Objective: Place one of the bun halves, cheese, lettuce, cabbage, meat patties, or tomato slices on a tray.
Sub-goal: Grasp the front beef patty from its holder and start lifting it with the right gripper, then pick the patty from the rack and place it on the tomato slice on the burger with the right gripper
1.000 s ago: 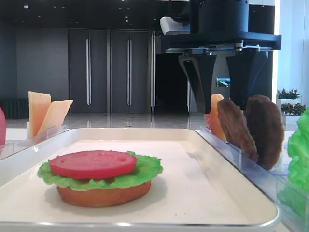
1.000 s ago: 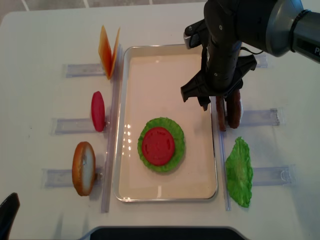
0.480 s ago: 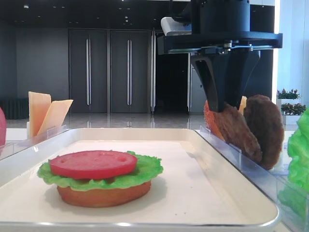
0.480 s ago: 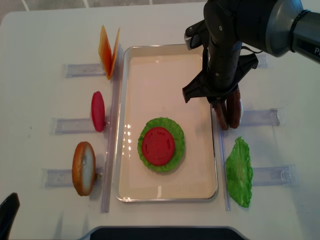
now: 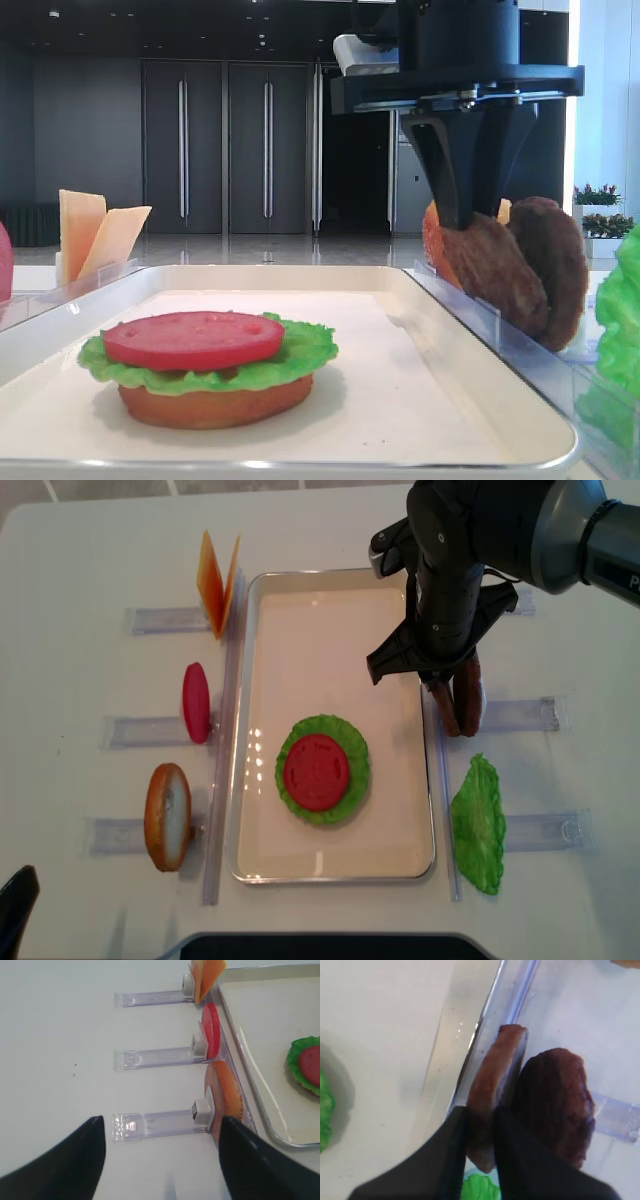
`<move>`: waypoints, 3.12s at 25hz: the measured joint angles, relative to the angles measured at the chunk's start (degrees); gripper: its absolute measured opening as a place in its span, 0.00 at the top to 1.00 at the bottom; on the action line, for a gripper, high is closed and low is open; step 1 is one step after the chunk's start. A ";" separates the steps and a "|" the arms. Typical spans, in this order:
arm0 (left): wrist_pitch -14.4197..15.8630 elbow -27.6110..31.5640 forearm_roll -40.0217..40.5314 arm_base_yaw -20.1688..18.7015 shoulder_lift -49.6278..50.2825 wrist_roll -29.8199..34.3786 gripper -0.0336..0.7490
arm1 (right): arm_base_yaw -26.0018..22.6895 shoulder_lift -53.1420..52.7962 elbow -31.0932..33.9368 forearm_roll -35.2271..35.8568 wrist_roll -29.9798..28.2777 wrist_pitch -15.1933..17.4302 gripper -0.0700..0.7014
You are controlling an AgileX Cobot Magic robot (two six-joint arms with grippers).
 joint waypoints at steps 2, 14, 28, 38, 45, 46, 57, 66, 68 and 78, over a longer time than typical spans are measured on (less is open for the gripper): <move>0.00 0.00 0.00 0.00 0.00 0.00 0.27 | 0.00 0.00 0.00 -0.32 -0.16 0.00 0.71; 0.00 0.00 0.00 0.00 0.00 0.00 0.27 | 0.17 -0.30 -0.01 -0.08 -1.04 0.21 0.71; 0.00 0.00 0.00 0.00 0.00 0.00 0.27 | 0.17 -2.69 -12.75 0.07 -3.97 3.19 0.72; 0.00 0.00 0.00 0.00 0.00 0.00 0.27 | -0.32 -3.62 -13.07 1.25 -5.22 3.38 0.72; 0.00 0.00 0.00 0.00 0.00 0.00 0.27 | -5.79 -4.23 -13.07 4.03 -7.59 3.38 0.72; 0.00 0.00 0.00 0.00 0.00 0.00 0.27 | -6.73 -4.60 -13.07 4.28 -7.73 3.45 0.72; 0.00 0.00 0.00 0.00 0.00 0.00 0.27 | -14.35 -6.58 -13.07 7.21 -9.66 3.56 0.72; 0.00 0.00 0.00 0.00 0.00 0.00 0.27 | -19.59 -6.58 -13.07 6.72 -9.85 3.56 0.72; 0.00 0.00 0.00 0.00 0.00 0.00 0.27 | -21.26 -6.62 -13.07 6.72 -9.95 3.56 0.72; 0.00 0.00 0.00 0.00 0.00 0.00 0.27 | -24.00 -15.29 -9.42 6.39 -10.38 3.54 0.72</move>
